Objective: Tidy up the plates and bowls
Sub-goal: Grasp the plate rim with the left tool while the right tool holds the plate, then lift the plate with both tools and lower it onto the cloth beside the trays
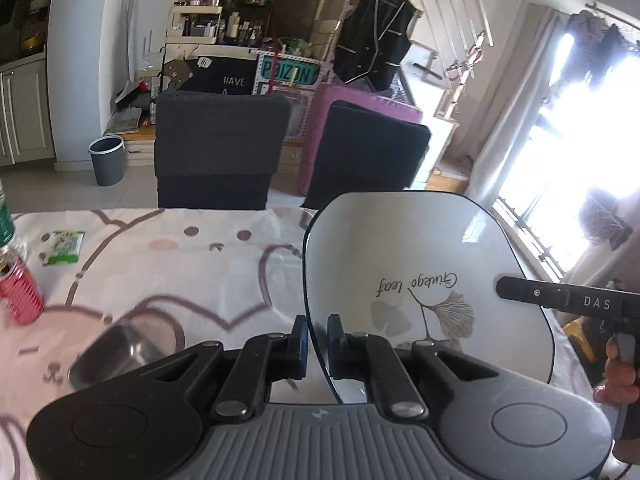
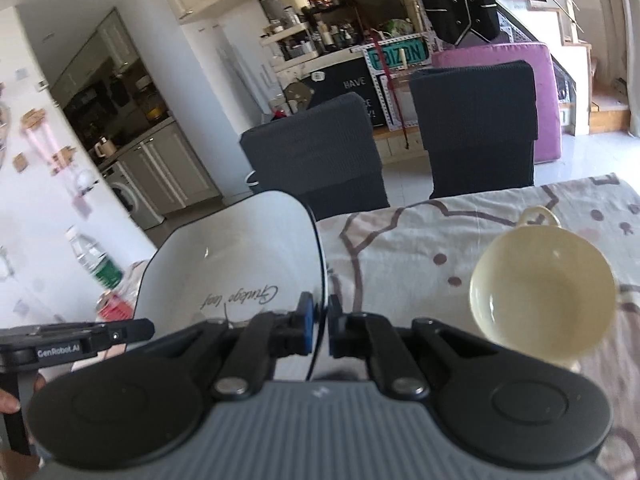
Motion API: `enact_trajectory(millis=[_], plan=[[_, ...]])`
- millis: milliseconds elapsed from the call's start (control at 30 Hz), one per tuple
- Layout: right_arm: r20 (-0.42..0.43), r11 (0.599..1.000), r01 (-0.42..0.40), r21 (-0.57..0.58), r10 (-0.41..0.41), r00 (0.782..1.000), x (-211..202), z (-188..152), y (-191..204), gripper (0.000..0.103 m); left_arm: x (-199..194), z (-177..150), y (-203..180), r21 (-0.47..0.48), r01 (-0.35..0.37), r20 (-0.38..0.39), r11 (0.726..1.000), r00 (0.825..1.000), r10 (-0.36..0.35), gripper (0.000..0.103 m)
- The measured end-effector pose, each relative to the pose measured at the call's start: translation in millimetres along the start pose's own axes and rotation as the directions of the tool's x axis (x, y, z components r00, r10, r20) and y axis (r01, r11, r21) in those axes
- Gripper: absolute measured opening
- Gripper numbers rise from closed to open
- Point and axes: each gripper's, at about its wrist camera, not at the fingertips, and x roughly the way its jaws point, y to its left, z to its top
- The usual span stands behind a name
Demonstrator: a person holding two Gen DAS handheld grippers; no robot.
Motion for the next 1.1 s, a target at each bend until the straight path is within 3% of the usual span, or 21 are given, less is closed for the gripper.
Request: enact_trajectory(millis=[233,433,500,733,1100], plan=[[-0.006,0.999,-0.033,0.021,0.033,0.999,-67.6,-47.3,11.3,0.008,-62.2,-47.9,-16.3,0.029,0.012,0.008,0.999,1.000,-0.013,0.010],[-0.048,0.997,-0.040,0.070,0.043,0.998,-86.2,-88.6,14.1,0.008,-80.1,-91.3,-22.4,0.063,0.008,-0.036,0.998,0.999,-0.005,0.010],[-0.083,0.998,-0.031,0.062,0.036,0.996,-86.8,-102.5,15.0,0.008,-75.9,-104.7,-22.9,0.087,-0.009,-0.070,0.996,0.997,0.015,0.010],[-0.188,0.997,-0.003,0.079,0.018,0.982,-58.3,-140.8,9.0,0.009,-47.3,-142.9,-1.1,0.022,0.006,-0.196,1.000,0.981,-0.001,0.011],[-0.373,0.999,0.012,0.042,0.005,0.928,-17.5,-180.7,22.2,0.009,-16.2,-175.0,21.9,0.044,-0.050,-0.347,0.998,0.936,0.062,0.012]])
